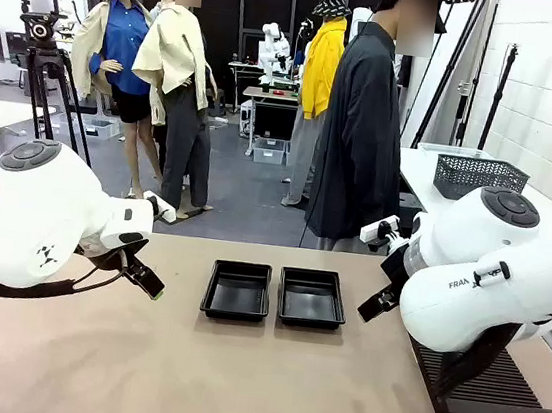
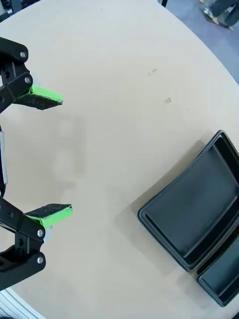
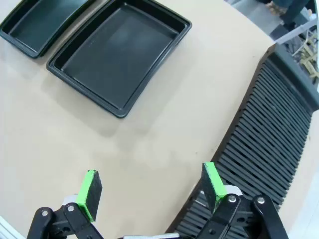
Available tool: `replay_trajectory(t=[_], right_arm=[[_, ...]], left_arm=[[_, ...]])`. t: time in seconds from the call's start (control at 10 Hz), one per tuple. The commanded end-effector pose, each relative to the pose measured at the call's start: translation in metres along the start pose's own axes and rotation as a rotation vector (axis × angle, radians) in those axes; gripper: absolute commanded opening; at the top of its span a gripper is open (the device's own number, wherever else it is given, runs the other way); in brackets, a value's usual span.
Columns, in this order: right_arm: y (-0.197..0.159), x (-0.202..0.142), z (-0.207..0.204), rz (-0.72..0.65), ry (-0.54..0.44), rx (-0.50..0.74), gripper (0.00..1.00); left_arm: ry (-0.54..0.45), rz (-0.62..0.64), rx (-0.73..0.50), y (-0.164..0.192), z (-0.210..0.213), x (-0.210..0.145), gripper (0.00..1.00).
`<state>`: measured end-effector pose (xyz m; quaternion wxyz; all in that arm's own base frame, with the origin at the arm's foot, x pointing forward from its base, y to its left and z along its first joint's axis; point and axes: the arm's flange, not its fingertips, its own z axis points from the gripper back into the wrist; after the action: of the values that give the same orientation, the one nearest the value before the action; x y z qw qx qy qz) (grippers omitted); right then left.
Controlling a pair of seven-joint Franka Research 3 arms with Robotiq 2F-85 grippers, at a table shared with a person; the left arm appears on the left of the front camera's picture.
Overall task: Inspect and transfer BCBs to ESD trays.
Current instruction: Pick up the Blank PCB from the PCB Rack and place it in the left ESD tray.
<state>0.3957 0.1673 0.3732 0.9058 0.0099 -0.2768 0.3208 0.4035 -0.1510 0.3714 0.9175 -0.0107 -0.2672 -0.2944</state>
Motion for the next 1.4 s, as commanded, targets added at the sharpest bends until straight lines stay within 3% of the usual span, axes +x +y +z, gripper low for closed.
replay_trajectory(t=[0.0, 1.3], right_arm=[[0.0, 0.0, 0.0, 0.0, 0.0, 0.0, 1.0], [0.0, 0.0, 0.0, 0.0, 0.0, 0.0, 1.0]], left_arm=[[0.0, 0.0, 0.0, 0.0, 0.0, 0.0, 1.0], [0.0, 0.0, 0.0, 0.0, 0.0, 0.0, 1.0]])
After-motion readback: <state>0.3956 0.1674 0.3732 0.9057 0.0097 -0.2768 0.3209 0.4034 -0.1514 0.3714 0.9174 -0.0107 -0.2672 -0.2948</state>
